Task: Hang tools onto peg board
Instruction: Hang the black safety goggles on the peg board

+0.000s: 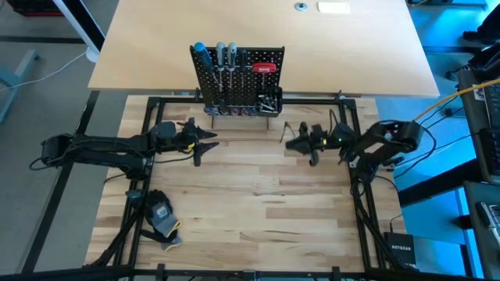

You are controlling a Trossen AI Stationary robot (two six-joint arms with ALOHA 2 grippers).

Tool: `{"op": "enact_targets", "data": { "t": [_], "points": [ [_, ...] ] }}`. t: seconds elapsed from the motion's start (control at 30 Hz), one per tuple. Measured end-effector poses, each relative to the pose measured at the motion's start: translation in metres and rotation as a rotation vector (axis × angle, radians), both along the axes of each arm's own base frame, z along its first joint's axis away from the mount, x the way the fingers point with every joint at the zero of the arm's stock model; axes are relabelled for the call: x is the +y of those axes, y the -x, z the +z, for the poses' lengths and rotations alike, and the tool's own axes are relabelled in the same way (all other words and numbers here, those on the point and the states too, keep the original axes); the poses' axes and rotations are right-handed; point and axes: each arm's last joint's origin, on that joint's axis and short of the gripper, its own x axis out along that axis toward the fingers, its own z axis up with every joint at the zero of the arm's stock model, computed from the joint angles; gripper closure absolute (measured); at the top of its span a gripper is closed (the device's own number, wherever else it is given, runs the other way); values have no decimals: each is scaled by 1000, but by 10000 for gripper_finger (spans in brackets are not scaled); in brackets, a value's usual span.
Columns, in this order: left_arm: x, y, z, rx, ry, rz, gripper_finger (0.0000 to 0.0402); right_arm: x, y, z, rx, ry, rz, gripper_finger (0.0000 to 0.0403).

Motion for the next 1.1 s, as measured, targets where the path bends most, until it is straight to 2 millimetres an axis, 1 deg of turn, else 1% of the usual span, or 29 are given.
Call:
{"op": "enact_targets", "data": {
  "t": [0.07,0.17,0.23,0.33,0.47,0.6,0.7,0.8,0.87,1.0,1.1],
  "points": [
    [-1,-1,1,-22,17,0,245,15,-11,7,-38,41,77,370],
    [-3,-7,2,-68,49,-12,245,35,-33,22,-121,144,181,370],
    [-6,-13,4,-124,70,-38,245,45,-49,32,-163,220,233,370],
    [-13,-22,7,-221,102,-89,245,56,-71,43,-176,303,292,370],
    [-19,-41,12,-251,125,-123,245,66,-98,59,-141,338,382,370],
    [-28,-69,17,-242,144,-166,245,78,-120,73,-107,404,410,370],
    [-36,-84,23,-246,169,-214,245,81,-128,79,-76,444,376,370],
    [-45,-95,29,-261,188,-252,245,81,-132,80,-44,461,324,370],
    [-50,-100,29,-256,190,-265,245,80,-133,81,-37,468,295,370],
    [-52,-112,23,-227,167,-237,245,80,-133,82,-48,479,286,370],
    [-48,-115,19,-207,115,-166,245,86,-133,82,-51,479,305,370]
  ]
}}
